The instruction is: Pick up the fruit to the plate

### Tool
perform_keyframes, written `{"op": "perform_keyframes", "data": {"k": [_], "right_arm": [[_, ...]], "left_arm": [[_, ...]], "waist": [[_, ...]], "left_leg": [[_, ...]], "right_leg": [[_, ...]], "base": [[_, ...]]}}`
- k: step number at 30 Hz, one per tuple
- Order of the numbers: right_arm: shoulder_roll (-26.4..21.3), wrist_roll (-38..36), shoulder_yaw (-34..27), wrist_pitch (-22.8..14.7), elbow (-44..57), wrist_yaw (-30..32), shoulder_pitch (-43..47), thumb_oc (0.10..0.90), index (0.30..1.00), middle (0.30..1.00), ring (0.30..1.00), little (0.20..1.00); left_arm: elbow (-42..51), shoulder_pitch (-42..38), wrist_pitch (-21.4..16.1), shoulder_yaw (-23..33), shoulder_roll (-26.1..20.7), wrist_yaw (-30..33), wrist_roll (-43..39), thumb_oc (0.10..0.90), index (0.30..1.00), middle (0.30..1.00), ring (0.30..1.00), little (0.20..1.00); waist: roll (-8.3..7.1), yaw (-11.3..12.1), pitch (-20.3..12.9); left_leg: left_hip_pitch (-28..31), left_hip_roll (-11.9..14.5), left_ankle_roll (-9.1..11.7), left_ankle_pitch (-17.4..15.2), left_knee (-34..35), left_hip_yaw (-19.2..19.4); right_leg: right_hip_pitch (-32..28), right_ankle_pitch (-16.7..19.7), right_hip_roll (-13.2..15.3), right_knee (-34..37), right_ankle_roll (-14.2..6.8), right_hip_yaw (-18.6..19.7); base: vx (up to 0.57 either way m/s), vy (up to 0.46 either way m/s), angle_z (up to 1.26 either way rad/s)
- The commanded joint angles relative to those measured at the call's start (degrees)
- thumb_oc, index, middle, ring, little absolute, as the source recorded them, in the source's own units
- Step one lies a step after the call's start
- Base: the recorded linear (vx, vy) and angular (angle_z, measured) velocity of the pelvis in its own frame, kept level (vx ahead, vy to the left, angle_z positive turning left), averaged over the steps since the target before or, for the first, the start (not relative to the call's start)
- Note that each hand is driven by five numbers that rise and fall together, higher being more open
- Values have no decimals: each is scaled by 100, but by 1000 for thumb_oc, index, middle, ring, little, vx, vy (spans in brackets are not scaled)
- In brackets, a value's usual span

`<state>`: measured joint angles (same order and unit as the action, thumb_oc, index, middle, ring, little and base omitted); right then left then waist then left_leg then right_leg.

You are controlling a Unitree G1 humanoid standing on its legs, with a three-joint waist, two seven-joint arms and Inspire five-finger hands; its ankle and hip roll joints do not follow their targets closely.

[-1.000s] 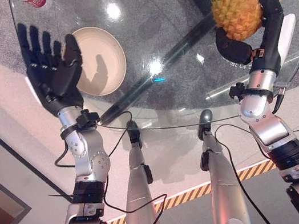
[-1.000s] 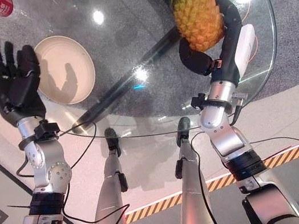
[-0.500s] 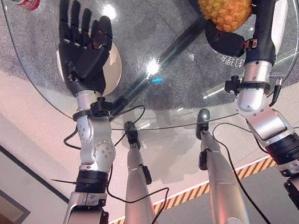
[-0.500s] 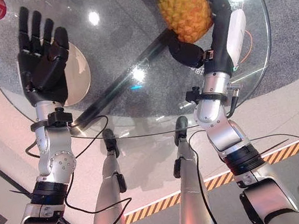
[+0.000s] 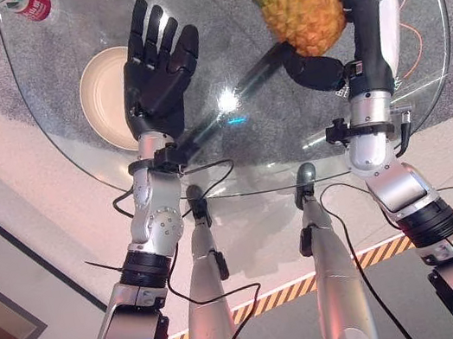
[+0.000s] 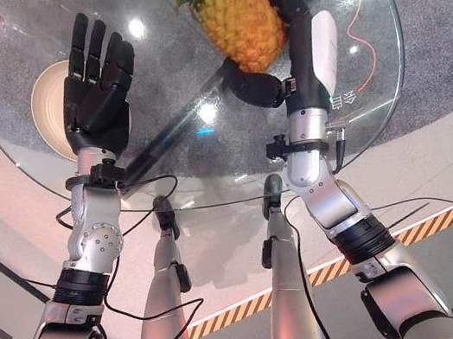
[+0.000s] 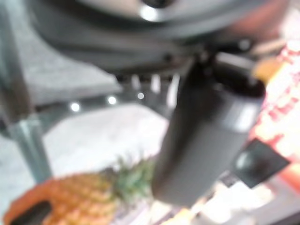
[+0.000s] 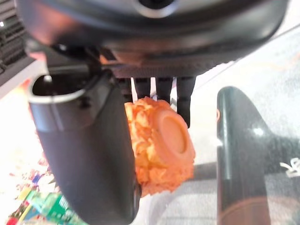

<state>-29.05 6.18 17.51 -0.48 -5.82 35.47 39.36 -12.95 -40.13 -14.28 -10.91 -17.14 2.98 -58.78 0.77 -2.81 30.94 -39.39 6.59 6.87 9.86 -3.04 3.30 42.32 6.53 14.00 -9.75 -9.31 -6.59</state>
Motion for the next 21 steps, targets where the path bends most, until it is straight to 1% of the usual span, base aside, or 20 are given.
{"op": "perform_keyframes", "data": {"k": [1, 7, 13, 15, 21], "right_arm": [[-253, 228, -108, -511, 988, -66, 694, 100, 300, 300, 300, 200], [-260, 190, 76, -471, 977, -257, 764, 100, 300, 300, 300, 200], [-221, 144, 170, -437, 975, -369, 779, 100, 300, 300, 300, 200], [-224, 105, 213, -427, 975, -457, 817, 100, 300, 300, 300, 200], [-198, 31, 323, -370, 993, -559, 811, 100, 300, 300, 300, 200]], "left_arm": [[513, -508, -136, -32, -15, -242, 36, 800, 900, 900, 900, 900], [490, -529, -52, -117, 46, -191, -116, 800, 900, 900, 900, 900], [481, -529, 27, -140, 109, -140, -222, 800, 900, 900, 900, 900], [476, -556, 62, -150, 127, -147, -322, 800, 900, 900, 900, 900], [499, -508, 76, -178, 185, -325, -503, 800, 900, 900, 900, 900]], "waist": [[-97, 13, -115], [-101, 15, -115], [-104, 21, -115], [-103, 20, -115], [-96, 24, -115]], "left_leg": [[-41, -79, -22, -375, -325, 131], [-81, -85, -30, -320, -293, 143], [-55, -87, -25, -353, -303, 138], [-106, -94, -32, -304, -296, 139], [-51, -90, -29, -335, -278, 136]], "right_leg": [[-128, 138, -133, 188, -58, -65], [-84, 193, -127, 217, -58, -71], [-114, 161, -123, 207, -67, -89], [-70, 207, -111, 220, -65, -95], [-115, 177, -116, 229, -64, -90]], "base": [[0, 0, 0], [0, 0, 0], [0, 0, 0], [0, 0, 0], [0, 0, 0]]}}
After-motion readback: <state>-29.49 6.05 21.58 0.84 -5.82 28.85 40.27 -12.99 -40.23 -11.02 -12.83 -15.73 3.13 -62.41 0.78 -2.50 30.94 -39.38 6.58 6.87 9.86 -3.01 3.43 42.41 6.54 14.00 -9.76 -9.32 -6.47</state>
